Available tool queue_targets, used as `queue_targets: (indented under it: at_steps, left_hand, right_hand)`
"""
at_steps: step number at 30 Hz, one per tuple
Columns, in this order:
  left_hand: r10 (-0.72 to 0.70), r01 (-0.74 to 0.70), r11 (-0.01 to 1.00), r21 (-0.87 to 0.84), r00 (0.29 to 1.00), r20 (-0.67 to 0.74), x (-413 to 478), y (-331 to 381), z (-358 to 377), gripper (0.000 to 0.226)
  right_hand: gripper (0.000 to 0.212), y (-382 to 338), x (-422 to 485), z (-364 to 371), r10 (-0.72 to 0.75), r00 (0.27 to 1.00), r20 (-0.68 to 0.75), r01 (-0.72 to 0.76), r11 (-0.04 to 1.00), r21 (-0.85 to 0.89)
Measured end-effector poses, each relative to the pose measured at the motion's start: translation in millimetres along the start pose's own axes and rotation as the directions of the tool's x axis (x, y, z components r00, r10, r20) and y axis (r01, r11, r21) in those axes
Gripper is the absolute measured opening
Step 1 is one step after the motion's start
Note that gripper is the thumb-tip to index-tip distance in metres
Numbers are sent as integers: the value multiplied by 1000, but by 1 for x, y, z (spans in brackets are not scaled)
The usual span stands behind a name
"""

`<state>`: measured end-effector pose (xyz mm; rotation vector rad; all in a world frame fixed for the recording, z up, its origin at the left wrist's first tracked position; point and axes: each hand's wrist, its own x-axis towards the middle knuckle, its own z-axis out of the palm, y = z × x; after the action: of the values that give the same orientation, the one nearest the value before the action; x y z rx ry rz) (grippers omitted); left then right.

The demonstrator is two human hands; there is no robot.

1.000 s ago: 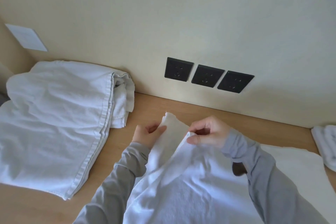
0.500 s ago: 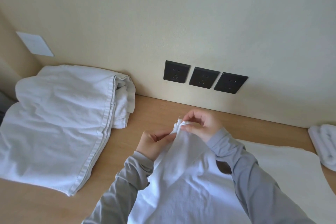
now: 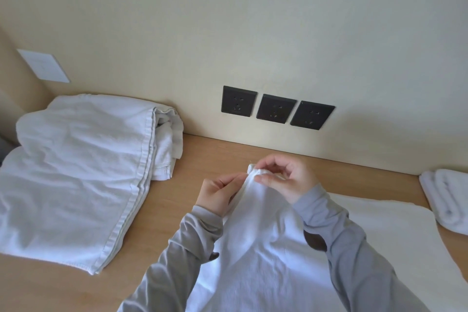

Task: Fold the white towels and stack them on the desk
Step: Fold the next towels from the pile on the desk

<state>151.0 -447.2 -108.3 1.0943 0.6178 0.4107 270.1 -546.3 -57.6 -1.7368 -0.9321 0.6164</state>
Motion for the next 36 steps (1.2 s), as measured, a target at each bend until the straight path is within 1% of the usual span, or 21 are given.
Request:
queue_targets:
  at_steps: [2, 5, 7, 9, 11, 12, 14, 15, 16, 18, 20, 22, 23, 27, 29, 32, 36]
  left_hand:
    - [21, -21, 1000, -23, 1000, 0, -1, -1, -1, 20]
    - [41, -41, 999, -25, 999, 0, -2, -3, -4, 19]
    - [44, -44, 999, -4, 998, 38, -2, -2, -5, 17]
    - [48, -50, 998, 25, 996, 71, -2, -2, -8, 18]
    - [57, -63, 996, 65, 994, 89, -1, -2, -11, 22]
    - [58, -67, 994, 85, 993, 102, -1, -2, -11, 24]
    - [50, -62, 991, 121, 993, 105, -1, -2, -14, 22]
    - [53, -66, 986, 152, 995, 88, -2, -3, -18, 22]
    - [65, -78, 979, 188, 995, 72, -4, -3, -24, 23]
    - [89, -107, 962, 252, 993, 80, -12, -5, -37, 29]
    - [103, -157, 931, 330, 979, 174, -23, -12, -44, 38]
    - [146, -251, 885, 392, 950, 278, -35, -24, -43, 45]
    - [176, -289, 865, 409, 940, 293, -39, -31, -41, 46]
    - [256, -314, 821, 478, 949, 183, -45, -44, -35, 42]
    - [266, -303, 804, 512, 953, 146, -44, -46, -33, 38]
    - [209, -241, 774, 585, 970, 122, -40, -46, -32, 36]
    - [138, -181, 731, 658, 984, 117, -35, -49, -32, 43]
  right_hand:
    - [30, 1, 3, 2, -7, 1000, -22, 7, 1000, -12]
    - [31, 6, 3, 3, -29, 1000, 4, 29, 999, -17]
    - [29, 9, 3, 1, -3, 998, 67, 5, 1000, -27]
    - [25, 10, 4, -2, 53, 988, 148, -49, 998, -24]
    - [28, 12, 6, -4, 100, 978, 182, -90, 994, -63]
    - [30, 13, 7, -6, 99, 980, 174, -81, 991, -110]
    - [20, 12, 11, -9, 52, 991, 124, -28, 982, -185]
    - [13, 11, 12, -12, 31, 996, 87, -16, 985, -170]
    - [11, 10, 12, -15, 16, 999, 49, -10, 992, -126]
    - [22, 9, 12, -26, -10, 1000, -21, 9, 999, -53]
    - [26, 9, 11, -36, -20, 999, -48, 19, 1000, -7]
    - [25, 9, 10, -40, -17, 998, -53, 18, 1000, 20]
    - [25, 9, 10, -41, -15, 998, -55, 16, 1000, 26]
    - [23, 8, 5, -43, -8, 998, -55, 11, 998, 58]
    - [20, 8, 3, -45, -6, 999, -54, 10, 998, 66]
    - [18, 9, 1, -48, -5, 998, -61, 9, 998, 58]
    - [15, 10, 0, -50, -11, 998, -68, 14, 999, 45]
